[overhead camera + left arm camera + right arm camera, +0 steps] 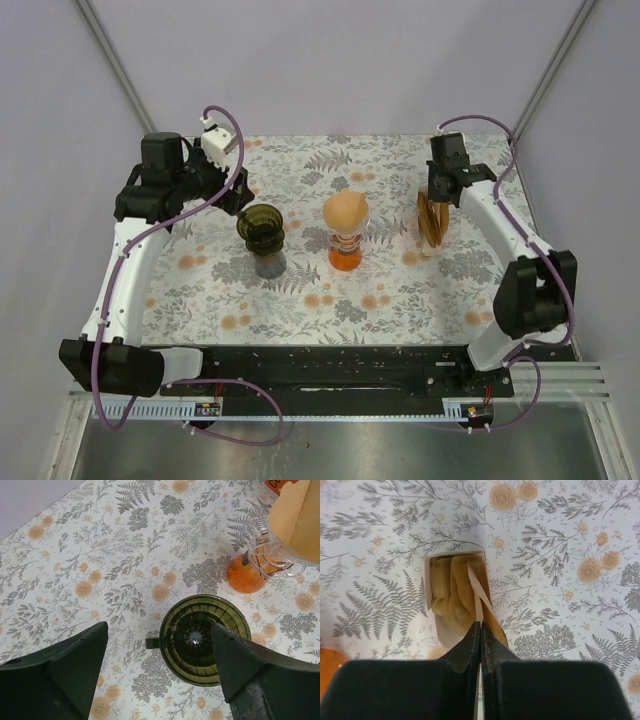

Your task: Place the coffee filter in the dripper

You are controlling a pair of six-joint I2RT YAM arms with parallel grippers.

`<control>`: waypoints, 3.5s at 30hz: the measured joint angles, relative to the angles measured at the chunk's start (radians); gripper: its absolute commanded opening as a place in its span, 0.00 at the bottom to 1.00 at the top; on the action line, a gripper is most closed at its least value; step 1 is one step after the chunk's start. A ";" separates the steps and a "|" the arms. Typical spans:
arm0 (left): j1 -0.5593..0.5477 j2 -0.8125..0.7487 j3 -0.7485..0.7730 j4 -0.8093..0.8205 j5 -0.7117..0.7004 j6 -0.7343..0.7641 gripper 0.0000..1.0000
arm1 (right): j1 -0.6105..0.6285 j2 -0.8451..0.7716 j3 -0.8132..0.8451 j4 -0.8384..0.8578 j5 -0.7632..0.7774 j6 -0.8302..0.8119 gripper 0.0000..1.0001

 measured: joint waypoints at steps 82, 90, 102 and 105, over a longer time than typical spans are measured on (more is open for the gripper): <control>-0.946 0.251 0.271 0.422 -0.962 0.449 0.09 | 0.190 -0.514 -0.286 0.780 -0.556 1.373 0.00; -0.945 0.248 0.245 0.403 -0.977 0.413 0.00 | 0.190 -0.473 -0.247 0.783 -0.587 1.308 0.43; -0.618 0.179 0.302 0.188 -0.796 -0.073 0.00 | 0.373 -0.434 -0.065 0.599 -0.545 0.867 0.56; -0.585 0.102 0.254 0.186 -0.764 -0.185 0.00 | 0.450 -0.434 -0.012 0.519 -0.433 0.766 0.65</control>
